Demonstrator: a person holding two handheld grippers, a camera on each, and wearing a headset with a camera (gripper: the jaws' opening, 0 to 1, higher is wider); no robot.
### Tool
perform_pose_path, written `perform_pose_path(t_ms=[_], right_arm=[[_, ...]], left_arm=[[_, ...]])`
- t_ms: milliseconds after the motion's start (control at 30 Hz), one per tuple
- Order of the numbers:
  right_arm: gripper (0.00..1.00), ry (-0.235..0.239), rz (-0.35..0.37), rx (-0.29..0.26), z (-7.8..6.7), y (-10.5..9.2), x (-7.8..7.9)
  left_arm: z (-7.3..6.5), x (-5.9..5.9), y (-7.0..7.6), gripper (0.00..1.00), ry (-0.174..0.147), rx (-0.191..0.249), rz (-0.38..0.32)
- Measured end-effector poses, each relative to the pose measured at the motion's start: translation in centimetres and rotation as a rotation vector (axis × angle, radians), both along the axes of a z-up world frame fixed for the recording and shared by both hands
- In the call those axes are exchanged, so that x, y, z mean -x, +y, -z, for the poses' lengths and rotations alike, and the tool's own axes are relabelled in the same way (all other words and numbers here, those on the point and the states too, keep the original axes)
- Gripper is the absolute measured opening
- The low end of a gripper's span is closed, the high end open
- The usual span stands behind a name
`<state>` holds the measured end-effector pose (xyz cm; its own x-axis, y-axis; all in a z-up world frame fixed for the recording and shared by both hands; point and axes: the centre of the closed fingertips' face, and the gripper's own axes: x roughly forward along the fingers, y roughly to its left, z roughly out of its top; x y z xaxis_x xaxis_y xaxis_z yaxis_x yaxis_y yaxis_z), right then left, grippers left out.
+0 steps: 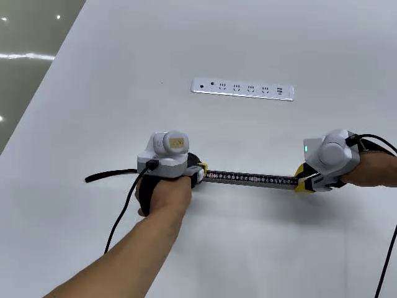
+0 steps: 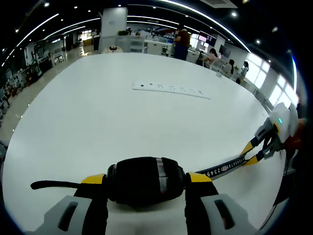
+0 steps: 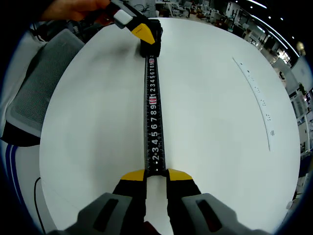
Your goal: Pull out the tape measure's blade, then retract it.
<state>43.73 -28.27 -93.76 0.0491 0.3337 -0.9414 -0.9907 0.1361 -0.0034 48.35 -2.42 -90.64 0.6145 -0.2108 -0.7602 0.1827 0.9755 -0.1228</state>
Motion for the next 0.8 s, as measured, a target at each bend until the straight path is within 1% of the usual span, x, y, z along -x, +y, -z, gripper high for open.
perform_pose_path(t_ms=[100,333,533,800], right_arm=[[0.15,0.001,0.000,0.004,0.10,-0.03,-0.05],[0.15,0.001,0.000,0.013,-0.10,0.24,0.19],[0.15,0.004,0.007,0.005,-0.27,0.48,0.29],[0.15,0.005,0.005,0.001,-0.40,0.83,0.34]], left_arm=[[0.04,-0.04,0.00,0.61,0.007,-0.001,0.005],[0.01,-0.02,0.05,0.60,-0.019,-0.006,0.015],[-0.08,-0.05,0.13,0.59,-0.034,-0.010,0.024],[-0.10,-0.05,0.12,0.59,-0.045,-0.008,0.036]])
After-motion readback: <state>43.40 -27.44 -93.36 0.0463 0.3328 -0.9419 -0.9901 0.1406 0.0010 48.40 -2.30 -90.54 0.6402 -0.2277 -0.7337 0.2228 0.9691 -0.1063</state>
